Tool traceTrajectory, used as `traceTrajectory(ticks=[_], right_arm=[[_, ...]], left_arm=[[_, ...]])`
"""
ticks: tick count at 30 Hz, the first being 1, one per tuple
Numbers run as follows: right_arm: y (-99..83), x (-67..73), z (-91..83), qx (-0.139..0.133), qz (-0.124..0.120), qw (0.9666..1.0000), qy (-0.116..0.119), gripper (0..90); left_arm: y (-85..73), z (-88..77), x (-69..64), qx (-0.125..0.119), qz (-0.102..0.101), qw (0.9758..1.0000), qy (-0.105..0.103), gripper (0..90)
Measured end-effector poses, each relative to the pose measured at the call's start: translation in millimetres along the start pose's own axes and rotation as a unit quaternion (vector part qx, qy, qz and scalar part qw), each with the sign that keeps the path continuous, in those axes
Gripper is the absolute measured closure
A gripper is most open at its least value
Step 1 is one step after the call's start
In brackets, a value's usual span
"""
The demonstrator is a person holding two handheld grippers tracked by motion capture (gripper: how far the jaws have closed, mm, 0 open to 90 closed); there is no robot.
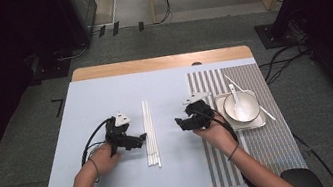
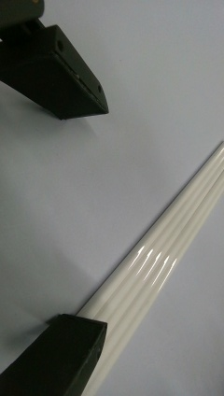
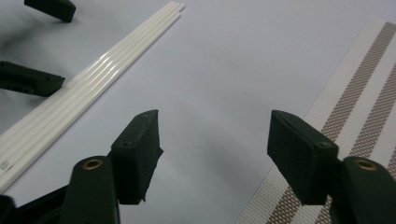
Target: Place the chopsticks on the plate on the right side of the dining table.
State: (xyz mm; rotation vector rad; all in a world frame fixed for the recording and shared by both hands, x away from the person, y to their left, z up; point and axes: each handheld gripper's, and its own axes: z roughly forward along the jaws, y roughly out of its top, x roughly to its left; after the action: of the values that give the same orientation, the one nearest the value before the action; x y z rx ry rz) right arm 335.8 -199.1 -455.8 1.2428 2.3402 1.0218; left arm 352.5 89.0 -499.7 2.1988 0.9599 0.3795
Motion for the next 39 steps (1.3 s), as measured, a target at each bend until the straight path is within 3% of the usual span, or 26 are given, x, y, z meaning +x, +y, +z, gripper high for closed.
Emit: traceTrajectory(ticks=[13, 21, 30, 39], right_arm=[[-0.9, 13.0, 10.7, 0.001, -0.006, 1.0000, 0.003, 30.0], [0.9, 18.9, 14.3, -0.007, -0.009, 0.9998, 0.016, 34.3], [1.4, 26.3, 21.5, -0.018, -0.018, 0.9997, -0.002, 34.2], [-0.3, 34.1, 28.7, -0.018, -0.019, 0.9996, 0.011, 38.0]], left_arm=[[0.0, 0.0, 0.0, 0.000, 0.000, 1.0000, 0.000, 0.0], [0.0, 0.0, 0.0, 0.000, 0.000, 1.0000, 0.000, 0.0], [0.0, 0.0, 0.0, 0.000, 0.000, 1.0000, 0.000, 0.0], [-0.1, 0.0, 0.0, 0.000, 0.000, 1.0000, 0.000, 0.0]])
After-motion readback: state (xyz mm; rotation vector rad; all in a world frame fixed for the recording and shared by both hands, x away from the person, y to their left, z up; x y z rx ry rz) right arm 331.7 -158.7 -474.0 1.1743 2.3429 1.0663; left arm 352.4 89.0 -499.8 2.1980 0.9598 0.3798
